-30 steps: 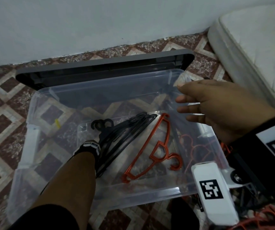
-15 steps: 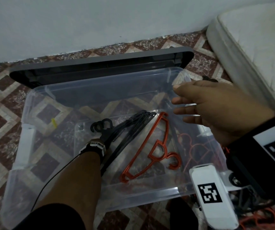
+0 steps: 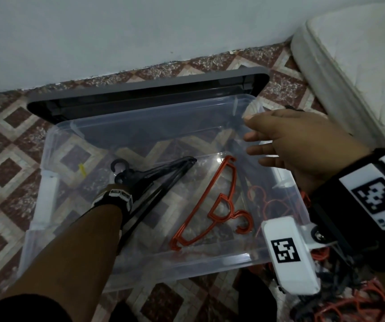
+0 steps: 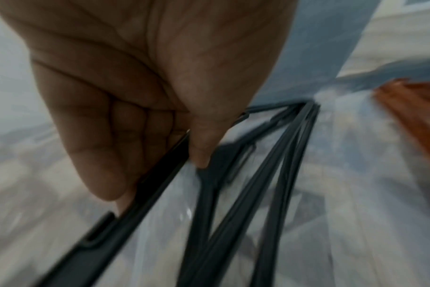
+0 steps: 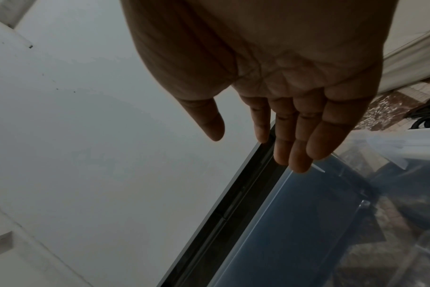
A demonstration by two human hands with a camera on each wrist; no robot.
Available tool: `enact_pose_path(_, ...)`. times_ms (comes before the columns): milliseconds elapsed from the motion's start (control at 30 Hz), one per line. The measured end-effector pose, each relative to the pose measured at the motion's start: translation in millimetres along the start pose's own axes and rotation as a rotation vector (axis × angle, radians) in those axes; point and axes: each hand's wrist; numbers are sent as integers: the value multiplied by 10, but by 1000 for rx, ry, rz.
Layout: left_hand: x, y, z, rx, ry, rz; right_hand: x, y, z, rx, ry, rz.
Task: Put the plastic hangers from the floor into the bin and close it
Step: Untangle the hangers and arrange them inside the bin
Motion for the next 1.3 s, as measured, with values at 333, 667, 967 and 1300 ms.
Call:
enact_pose_path(333,1064,-1094,12,-388,140,-296,29,-117,74,102,-108,35)
enact_pose_path(667,1814,-2187,-320,-1039,82,-512,-77,-433,338,530,-387,217)
enact_pose_path(967,1524,-1810,-673,-1006,-114,-483,-37,-476,379,630,-757,191)
enact_pose_path(1300,1208,-1182,-12,-707,-214,-908,134,-315,362,640,-845,-169)
Point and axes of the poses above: each hand's wrist, its own y-axis towards the middle knuckle, its own x-axis out of the back of the hand, z = x × y, and after that the axes turned 8 degrees about z, right-handed
